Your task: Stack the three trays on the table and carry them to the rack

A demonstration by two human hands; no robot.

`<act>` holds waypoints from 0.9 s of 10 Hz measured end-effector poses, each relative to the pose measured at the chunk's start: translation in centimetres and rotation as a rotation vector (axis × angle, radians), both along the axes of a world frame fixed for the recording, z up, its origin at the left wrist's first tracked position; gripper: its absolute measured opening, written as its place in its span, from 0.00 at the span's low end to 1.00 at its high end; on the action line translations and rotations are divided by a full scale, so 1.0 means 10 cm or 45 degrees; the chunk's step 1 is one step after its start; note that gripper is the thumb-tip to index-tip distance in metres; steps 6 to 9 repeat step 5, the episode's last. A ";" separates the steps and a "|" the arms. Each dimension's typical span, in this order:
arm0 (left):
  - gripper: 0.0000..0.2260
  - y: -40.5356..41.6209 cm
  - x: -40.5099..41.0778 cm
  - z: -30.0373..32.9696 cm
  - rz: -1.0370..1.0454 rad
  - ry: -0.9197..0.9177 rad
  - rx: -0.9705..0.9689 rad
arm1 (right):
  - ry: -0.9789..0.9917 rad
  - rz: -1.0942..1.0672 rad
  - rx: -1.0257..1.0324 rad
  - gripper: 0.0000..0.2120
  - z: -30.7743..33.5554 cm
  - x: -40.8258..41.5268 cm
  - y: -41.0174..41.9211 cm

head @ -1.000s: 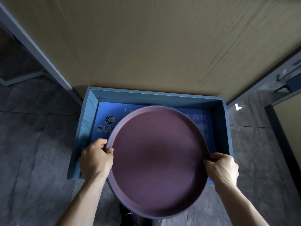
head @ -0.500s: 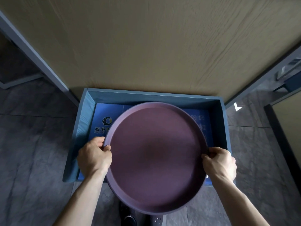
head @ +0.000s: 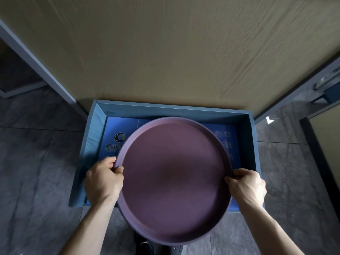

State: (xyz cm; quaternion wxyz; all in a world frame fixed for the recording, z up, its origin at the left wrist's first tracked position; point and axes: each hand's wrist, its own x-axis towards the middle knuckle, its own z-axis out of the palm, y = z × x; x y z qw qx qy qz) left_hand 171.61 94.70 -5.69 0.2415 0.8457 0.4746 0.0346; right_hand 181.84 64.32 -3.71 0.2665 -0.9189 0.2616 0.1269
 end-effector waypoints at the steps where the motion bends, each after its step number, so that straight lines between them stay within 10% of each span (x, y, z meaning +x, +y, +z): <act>1: 0.13 0.06 0.02 0.00 0.035 -0.012 -0.093 | -0.016 -0.059 0.050 0.16 -0.03 -0.02 -0.01; 9: 0.31 -0.07 0.01 0.26 -0.192 0.207 -0.038 | 0.018 0.420 -0.248 0.26 0.15 -0.20 0.07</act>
